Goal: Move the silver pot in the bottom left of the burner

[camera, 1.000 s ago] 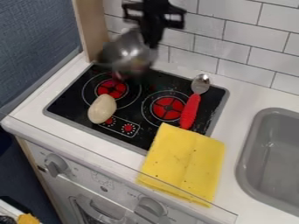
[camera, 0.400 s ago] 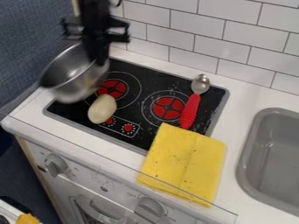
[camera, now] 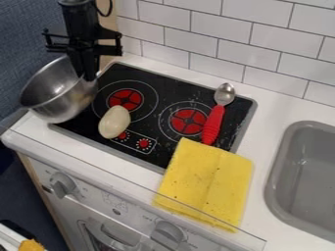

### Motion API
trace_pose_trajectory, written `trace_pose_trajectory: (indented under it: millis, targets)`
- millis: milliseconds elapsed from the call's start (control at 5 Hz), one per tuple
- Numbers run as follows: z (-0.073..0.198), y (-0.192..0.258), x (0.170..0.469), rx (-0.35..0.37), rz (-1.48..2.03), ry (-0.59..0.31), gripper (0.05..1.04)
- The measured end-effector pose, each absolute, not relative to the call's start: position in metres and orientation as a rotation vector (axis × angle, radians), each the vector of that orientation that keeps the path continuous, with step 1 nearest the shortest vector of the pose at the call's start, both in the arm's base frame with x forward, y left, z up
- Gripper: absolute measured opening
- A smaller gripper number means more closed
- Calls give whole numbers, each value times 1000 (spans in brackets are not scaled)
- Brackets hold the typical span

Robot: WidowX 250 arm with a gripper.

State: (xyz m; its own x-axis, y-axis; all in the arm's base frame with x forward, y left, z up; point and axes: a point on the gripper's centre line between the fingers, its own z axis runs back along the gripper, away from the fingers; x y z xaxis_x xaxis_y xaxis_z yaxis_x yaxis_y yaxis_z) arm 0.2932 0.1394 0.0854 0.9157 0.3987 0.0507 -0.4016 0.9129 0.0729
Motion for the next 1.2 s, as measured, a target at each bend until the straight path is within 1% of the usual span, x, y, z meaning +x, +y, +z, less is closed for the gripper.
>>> trace_pose_trajectory:
  millis: [400, 600, 800, 1000, 1200]
  targets:
    - [71, 140, 293, 101, 402, -3, 66]
    - [63, 132, 293, 101, 387, 17, 93]
    - [61, 126, 292, 85, 378, 22, 258]
    - [66, 117, 297, 59, 323, -2, 533]
    - [76, 109, 299, 25, 250, -50, 839]
